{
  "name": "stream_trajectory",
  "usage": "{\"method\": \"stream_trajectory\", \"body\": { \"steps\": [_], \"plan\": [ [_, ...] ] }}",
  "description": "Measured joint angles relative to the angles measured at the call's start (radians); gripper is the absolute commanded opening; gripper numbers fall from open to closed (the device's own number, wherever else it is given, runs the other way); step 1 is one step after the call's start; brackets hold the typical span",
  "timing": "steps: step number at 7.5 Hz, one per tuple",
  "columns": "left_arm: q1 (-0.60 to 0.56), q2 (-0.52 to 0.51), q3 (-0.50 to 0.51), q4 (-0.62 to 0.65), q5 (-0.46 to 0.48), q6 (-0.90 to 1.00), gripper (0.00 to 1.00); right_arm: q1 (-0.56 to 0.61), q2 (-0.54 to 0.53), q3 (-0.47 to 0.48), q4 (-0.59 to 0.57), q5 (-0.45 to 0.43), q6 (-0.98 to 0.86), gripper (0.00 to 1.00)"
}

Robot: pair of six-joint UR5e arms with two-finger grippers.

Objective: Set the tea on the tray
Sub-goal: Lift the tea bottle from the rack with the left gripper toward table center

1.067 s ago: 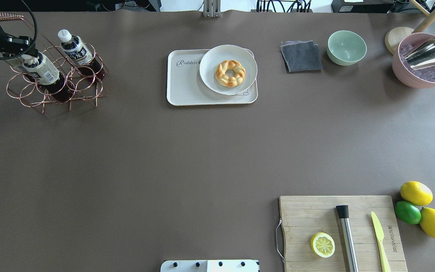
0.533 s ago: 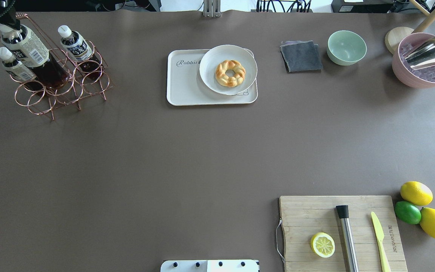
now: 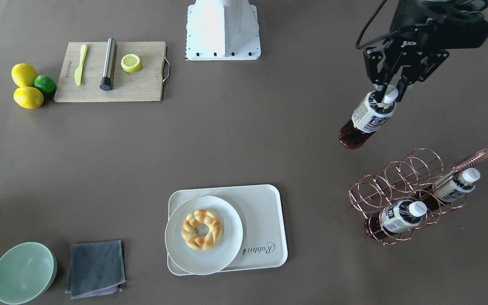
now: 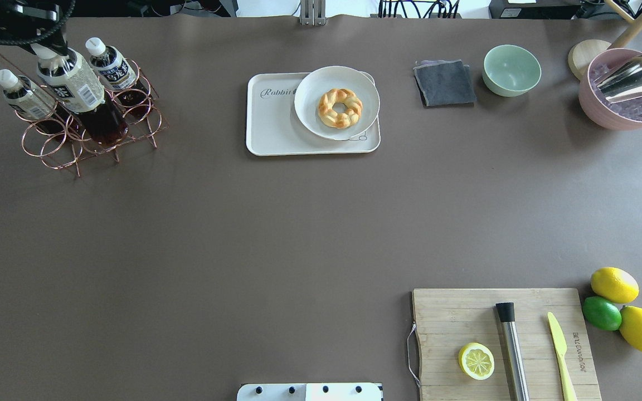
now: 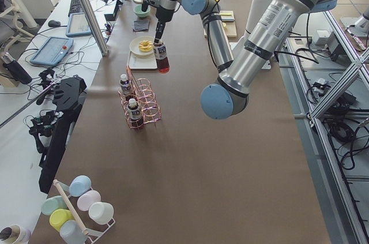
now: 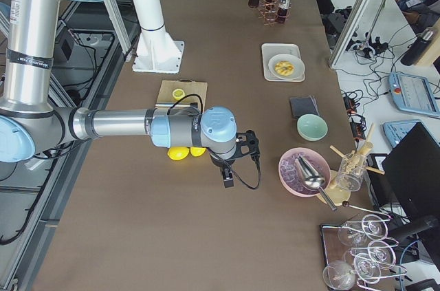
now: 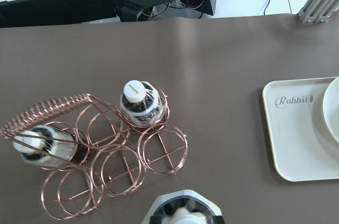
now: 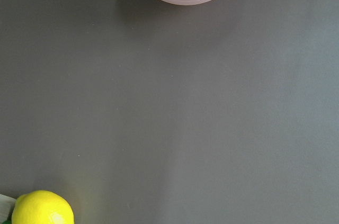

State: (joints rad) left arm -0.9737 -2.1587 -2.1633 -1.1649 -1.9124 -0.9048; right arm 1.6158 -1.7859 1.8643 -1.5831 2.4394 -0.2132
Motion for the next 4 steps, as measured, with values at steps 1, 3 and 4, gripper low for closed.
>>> {"method": "stream_trajectory", "body": {
  "steps": [1, 3, 4],
  "plan": [
    [0.108, -0.046, 0.001, 0.005, 0.040, -0.126, 0.00, -0.001, 0.003, 0.001, 0.000, 0.001, 0.001, 1.00],
    [0.353, -0.157, 0.055, 0.005, 0.207, -0.277, 0.00, -0.010, 0.010, 0.004, 0.000, 0.001, 0.001, 1.00],
    [0.449, -0.210, 0.104, 0.004, 0.280, -0.311, 0.00, -0.016, 0.011, 0.005, 0.000, 0.001, 0.001, 1.00]
  ]
}}
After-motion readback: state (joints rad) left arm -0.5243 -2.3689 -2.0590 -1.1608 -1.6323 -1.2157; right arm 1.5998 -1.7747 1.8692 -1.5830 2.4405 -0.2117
